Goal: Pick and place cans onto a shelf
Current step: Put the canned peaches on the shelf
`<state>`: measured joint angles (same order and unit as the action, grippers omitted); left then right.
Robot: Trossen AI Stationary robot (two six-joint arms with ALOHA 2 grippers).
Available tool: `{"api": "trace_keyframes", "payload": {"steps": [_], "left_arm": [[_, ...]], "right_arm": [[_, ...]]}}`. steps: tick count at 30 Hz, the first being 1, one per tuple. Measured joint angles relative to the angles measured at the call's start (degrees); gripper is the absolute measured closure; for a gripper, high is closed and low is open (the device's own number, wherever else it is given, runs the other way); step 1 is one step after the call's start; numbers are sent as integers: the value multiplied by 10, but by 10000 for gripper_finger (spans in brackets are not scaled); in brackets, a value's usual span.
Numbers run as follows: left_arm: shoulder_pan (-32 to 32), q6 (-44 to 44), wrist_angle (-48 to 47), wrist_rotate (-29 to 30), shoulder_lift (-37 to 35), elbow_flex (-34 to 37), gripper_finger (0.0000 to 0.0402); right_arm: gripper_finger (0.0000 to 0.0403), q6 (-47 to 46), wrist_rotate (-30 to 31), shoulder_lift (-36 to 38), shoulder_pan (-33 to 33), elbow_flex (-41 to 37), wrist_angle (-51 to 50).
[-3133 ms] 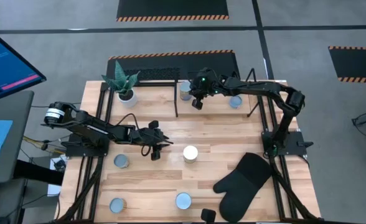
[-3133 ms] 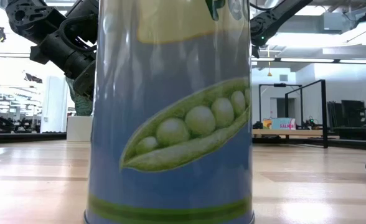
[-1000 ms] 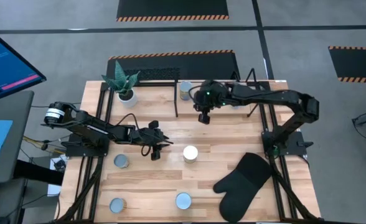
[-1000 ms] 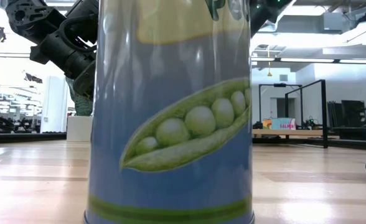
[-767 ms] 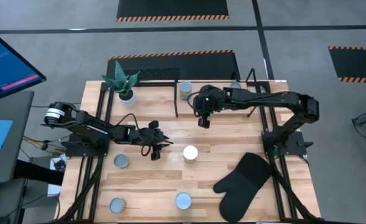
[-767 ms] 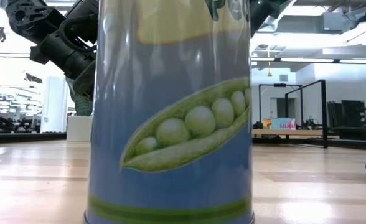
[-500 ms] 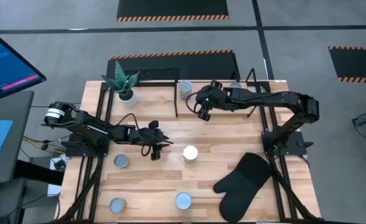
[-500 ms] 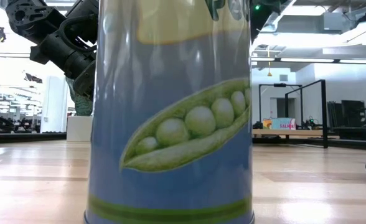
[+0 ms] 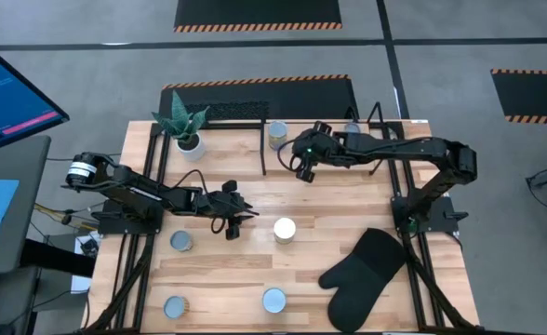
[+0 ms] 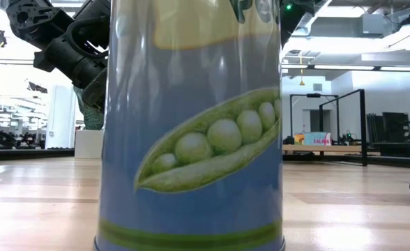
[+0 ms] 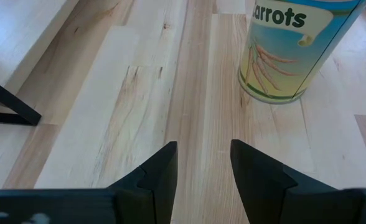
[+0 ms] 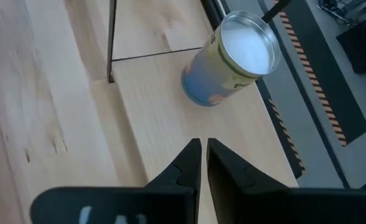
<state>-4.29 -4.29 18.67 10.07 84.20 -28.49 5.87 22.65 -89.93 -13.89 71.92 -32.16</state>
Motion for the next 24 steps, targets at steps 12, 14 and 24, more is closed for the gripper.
{"api": "trace_keyframes", "payload": {"steps": [12,14,24], "left_arm": [[0,0,0,0,0,0,262],[0,0,0,0,0,0,262],[0,0,0,0,0,0,262]], "right_arm": [[352,2,0,0,0,0,0],[352,2,0,0,0,0,0],[352,16,0,0,-1,0,0]]}}
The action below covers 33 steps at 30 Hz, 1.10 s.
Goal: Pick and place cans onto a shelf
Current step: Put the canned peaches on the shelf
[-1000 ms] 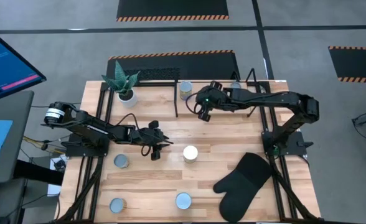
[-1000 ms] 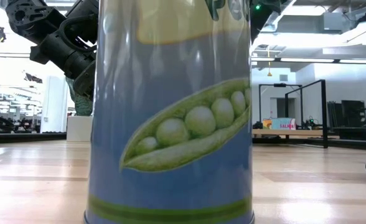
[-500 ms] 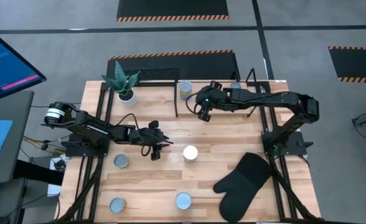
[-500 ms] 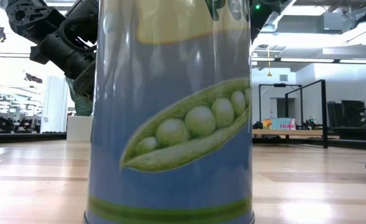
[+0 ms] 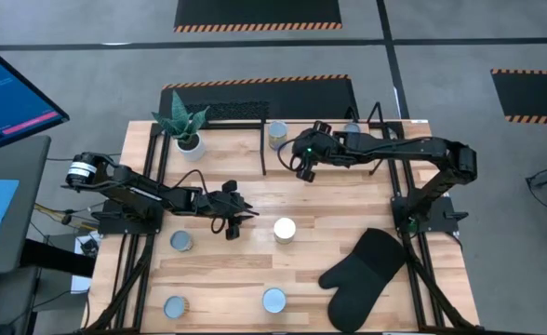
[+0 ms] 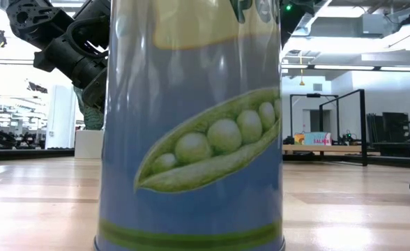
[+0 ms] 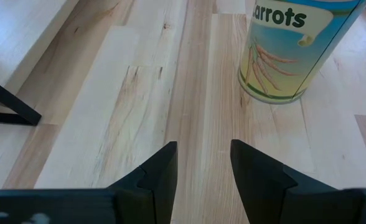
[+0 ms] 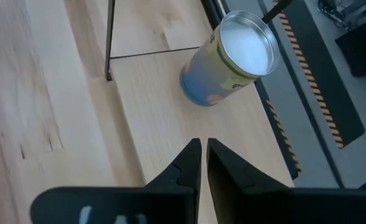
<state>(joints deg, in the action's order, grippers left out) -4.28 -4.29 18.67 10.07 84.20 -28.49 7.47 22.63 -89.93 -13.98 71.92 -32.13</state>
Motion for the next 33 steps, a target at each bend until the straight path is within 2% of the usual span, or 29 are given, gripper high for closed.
{"api": "trace_keyframes", "payload": {"steps": [7,9,13,15,20,28,33], "left_arm": [[0,0,0,0,0,0,262],[0,0,0,0,0,0,262],[0,0,0,0,0,0,262],[0,0,0,0,0,0,262],[0,0,1,0,0,0,262],[0,0,0,0,0,0,262],[0,-4,-1,3,0,0,262]], "right_arm": [[352,67,-6,0,-11,0,42],[352,89,-35,-3,-21,0,64],[352,95,-143,-5,-54,0,90],[352,93,-176,-5,-69,0,101],[352,96,-229,-5,-97,0,125],[352,120,-314,-65,-126,1,195],[352,121,-317,-91,-127,0,191]]}}
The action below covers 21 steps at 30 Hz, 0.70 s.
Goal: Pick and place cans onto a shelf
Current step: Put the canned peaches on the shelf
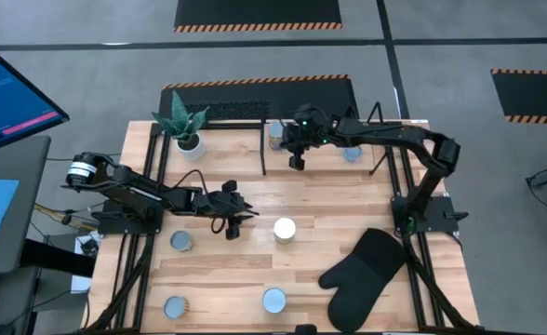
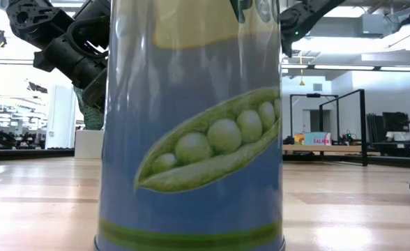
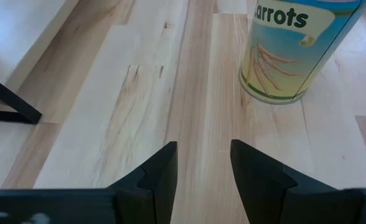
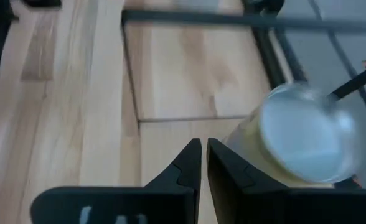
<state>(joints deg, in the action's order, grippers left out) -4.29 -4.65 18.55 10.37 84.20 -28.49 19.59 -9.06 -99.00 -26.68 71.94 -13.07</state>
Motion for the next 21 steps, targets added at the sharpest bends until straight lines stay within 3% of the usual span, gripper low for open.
{"api": "trace_keyframes", "payload": {"steps": [10,21], "left_arm": [[1,5,0,9,0,0,262],[2,4,0,10,0,0,262]], "right_arm": [[352,17,0,-45,-2,1,49],[352,19,3,-46,-16,0,64]]}}
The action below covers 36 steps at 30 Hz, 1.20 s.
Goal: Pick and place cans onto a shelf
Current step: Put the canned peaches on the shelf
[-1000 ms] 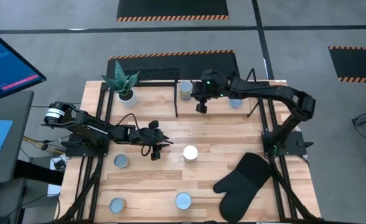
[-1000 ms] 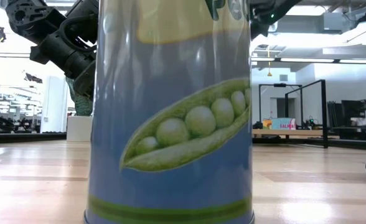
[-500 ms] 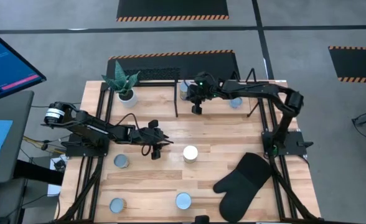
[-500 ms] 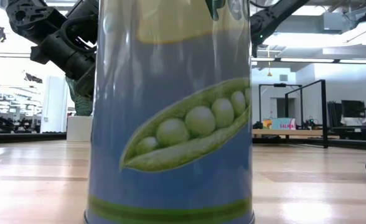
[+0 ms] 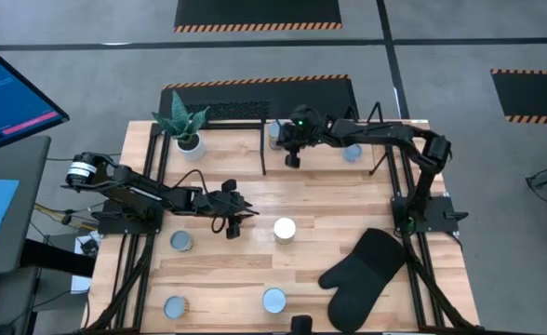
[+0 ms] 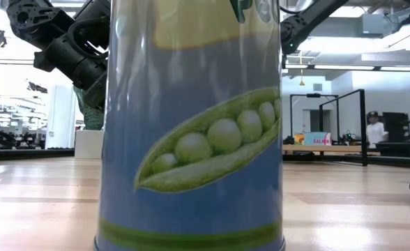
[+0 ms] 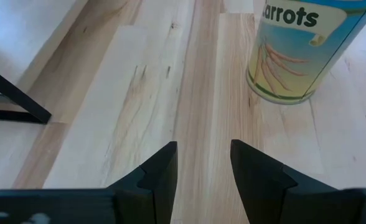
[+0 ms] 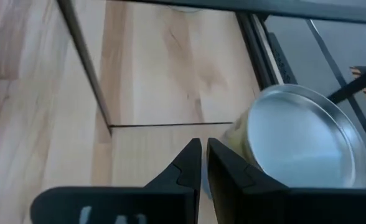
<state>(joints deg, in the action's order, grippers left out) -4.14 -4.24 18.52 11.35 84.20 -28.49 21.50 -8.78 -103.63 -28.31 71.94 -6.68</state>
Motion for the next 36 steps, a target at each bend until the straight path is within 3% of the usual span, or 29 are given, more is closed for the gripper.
{"api": "trace_keyframes", "payload": {"steps": [36], "left_arm": [[0,-1,0,0,0,0,262]], "right_arm": [[352,-5,28,0,-24,0,23]]}}
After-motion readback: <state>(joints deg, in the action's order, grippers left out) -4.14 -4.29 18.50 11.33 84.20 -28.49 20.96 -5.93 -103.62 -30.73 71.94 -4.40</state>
